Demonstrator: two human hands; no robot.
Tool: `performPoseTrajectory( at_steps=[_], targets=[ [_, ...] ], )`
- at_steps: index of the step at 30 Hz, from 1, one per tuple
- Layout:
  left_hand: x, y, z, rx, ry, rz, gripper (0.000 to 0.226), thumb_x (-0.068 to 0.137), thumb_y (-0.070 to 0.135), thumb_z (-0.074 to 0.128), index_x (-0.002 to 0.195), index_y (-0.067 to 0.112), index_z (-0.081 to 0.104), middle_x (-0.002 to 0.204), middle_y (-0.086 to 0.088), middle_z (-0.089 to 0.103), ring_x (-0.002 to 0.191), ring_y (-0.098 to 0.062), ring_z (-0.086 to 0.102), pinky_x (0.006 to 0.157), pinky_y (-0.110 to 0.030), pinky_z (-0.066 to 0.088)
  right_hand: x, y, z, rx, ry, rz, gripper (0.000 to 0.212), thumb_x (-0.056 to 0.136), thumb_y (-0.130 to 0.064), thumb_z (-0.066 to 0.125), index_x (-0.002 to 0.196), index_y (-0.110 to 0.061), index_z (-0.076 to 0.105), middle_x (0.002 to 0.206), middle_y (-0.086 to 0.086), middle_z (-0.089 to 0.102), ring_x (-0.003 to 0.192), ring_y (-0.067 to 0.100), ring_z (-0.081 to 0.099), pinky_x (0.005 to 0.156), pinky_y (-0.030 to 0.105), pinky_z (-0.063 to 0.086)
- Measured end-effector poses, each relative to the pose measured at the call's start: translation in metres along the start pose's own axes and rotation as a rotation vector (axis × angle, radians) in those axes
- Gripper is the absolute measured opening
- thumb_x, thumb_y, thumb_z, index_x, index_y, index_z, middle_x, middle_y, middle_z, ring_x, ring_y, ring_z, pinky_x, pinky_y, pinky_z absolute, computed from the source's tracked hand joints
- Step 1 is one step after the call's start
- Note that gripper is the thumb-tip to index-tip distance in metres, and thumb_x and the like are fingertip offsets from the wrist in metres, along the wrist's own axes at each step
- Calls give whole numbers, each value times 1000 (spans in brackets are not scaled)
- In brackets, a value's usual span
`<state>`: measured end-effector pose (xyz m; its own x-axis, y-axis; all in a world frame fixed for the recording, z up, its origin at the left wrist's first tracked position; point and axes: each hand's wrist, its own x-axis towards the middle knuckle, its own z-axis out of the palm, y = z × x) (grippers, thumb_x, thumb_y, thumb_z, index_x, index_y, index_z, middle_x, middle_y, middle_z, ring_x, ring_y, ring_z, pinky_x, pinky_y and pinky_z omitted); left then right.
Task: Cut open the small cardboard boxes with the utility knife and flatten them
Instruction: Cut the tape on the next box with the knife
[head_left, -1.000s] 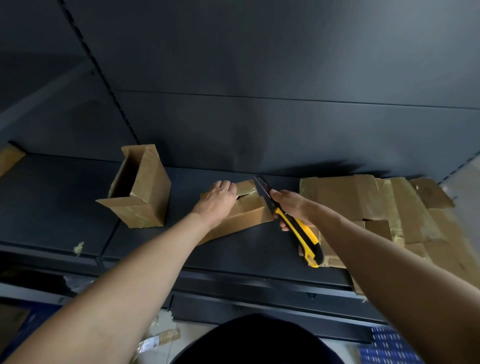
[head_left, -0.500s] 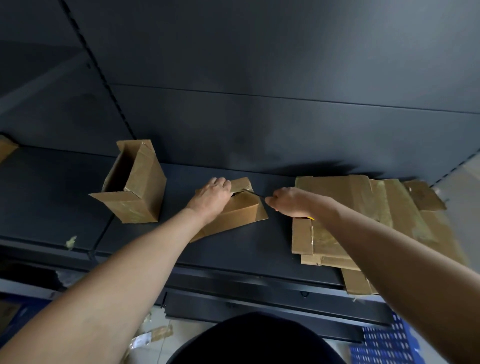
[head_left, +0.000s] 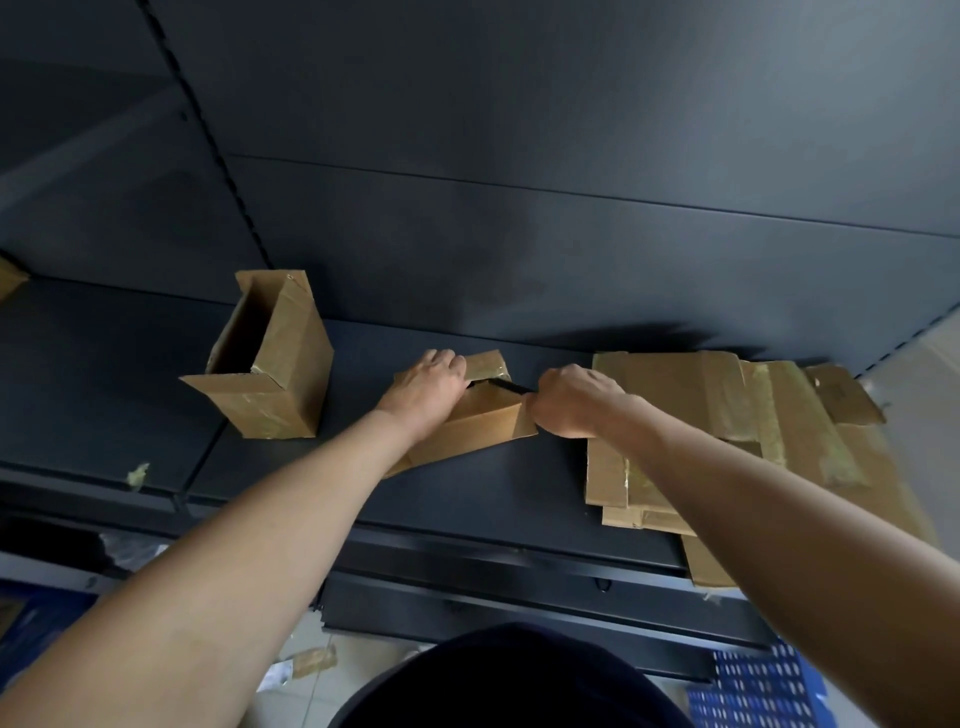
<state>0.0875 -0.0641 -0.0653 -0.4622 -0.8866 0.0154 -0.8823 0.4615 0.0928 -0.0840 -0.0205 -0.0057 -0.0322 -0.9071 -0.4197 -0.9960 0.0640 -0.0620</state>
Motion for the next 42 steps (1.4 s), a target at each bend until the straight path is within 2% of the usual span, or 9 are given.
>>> performPoseTrajectory(
  at_steps=[9, 16, 21, 28, 32, 35, 38, 40, 42],
  targets=[
    [-5, 1, -2, 68, 9, 29, 32, 103, 18, 31, 129, 3, 43, 127, -10, 48, 117, -23, 44, 93, -30, 37, 3, -15, 21, 48, 79, 147, 32, 93, -21, 40, 117, -11, 57, 114, 12, 61, 103, 31, 59, 71, 30, 41],
    [-8, -4, -1, 69, 17, 48, 29, 101, 7, 35, 129, 3, 42, 124, -10, 49, 113, -22, 45, 89, -29, 40, 6, -9, 32, 68, 85, 129, 34, 97, -25, 35, 118, -9, 56, 117, 12, 61, 106, 31, 59, 73, 31, 41],
    [-9, -7, -4, 48, -37, 86, 45, 92, -9, 36, 136, -1, 35, 133, -13, 43, 123, -26, 40, 98, -38, 43, 9, 2, 29, 25, 83, 97, 36, 98, -30, 35, 120, -12, 56, 120, 11, 61, 108, 31, 58, 74, 32, 39],
    [-13, -1, 0, -10, -34, 132, 50, 93, -10, 31, 142, 0, 30, 143, -15, 38, 133, -27, 33, 109, -34, 31, 16, 1, 33, 3, 99, 45, 36, 95, -26, 33, 119, -10, 55, 118, 14, 61, 106, 33, 59, 73, 33, 40],
    [-11, -5, 0, -18, -40, 74, 43, 99, 0, 31, 142, 4, 33, 142, -12, 40, 132, -26, 35, 105, -40, 38, 19, 18, 21, 6, 104, 61, 44, 99, -38, 31, 124, -10, 54, 122, 15, 60, 110, 33, 58, 75, 34, 39],
    [-6, -7, -6, 3, -27, 81, 32, 102, 16, 35, 131, 7, 46, 131, -8, 50, 124, -23, 41, 93, -40, 45, 19, 44, 5, -25, 99, 125, 49, 98, -42, 32, 128, -10, 53, 127, 15, 57, 114, 32, 55, 79, 33, 40],
    [-3, -8, -12, 5, 119, 120, 27, 100, 28, 43, 107, 6, 56, 111, -7, 52, 109, -22, 44, 73, -35, 43, 24, 40, -2, 139, 83, 209, 52, 99, -42, 31, 133, -8, 48, 131, 18, 53, 118, 35, 51, 88, 35, 41],
    [-6, -7, -18, -11, 230, 184, 19, 96, 22, 52, 91, 4, 55, 96, -10, 52, 93, -25, 49, 66, -30, 33, 31, 24, 0, 320, 22, 200, 53, 100, -41, 31, 136, -4, 41, 134, 21, 49, 119, 35, 49, 90, 34, 40],
    [-9, -7, -24, -27, 283, 235, 16, 91, 13, 60, 80, 2, 56, 83, -12, 54, 79, -28, 53, 64, -30, 31, 36, 14, 3, 485, -40, 185, 52, 100, -42, 34, 136, -3, 36, 125, 19, 51, 105, 30, 52, 82, 33, 40]
  ],
)
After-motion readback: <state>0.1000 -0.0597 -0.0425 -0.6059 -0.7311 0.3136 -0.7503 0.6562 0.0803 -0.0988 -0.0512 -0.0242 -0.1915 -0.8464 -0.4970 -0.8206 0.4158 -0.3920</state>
